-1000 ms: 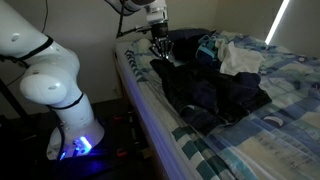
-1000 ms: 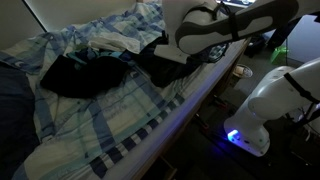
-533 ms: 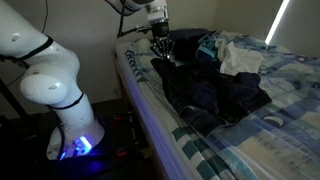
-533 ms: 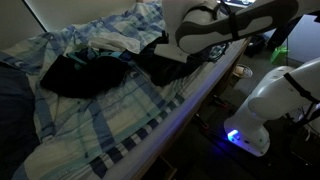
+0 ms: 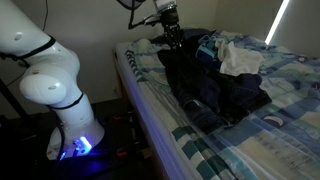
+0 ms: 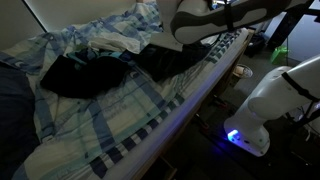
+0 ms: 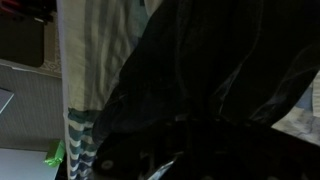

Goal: Fold the pair of pants

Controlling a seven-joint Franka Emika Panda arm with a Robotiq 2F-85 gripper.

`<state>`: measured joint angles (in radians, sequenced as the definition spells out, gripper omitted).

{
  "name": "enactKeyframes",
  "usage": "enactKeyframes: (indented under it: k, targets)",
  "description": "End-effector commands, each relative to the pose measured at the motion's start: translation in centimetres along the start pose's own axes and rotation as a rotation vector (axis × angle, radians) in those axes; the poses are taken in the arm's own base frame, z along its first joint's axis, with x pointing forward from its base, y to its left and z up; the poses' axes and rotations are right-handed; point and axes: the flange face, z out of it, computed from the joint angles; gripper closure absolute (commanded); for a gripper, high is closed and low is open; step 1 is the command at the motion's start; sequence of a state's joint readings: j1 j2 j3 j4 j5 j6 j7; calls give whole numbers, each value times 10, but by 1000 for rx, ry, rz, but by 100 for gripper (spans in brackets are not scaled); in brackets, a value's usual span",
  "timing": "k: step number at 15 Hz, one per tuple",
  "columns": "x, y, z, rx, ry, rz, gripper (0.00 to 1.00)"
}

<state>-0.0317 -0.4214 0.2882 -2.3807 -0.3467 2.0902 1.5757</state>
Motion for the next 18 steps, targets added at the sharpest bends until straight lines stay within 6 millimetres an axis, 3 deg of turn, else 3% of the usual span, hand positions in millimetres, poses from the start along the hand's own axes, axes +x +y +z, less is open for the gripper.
enactKeyframes:
  k: [1, 7, 13, 18]
  targets:
    - [9, -35, -3, -3, 15, -66, 99]
    - [21, -88, 12, 8, -6, -109, 99]
    - [46, -134, 12, 28, -8, -139, 99]
    - [42, -161, 20, 29, -22, -200, 99]
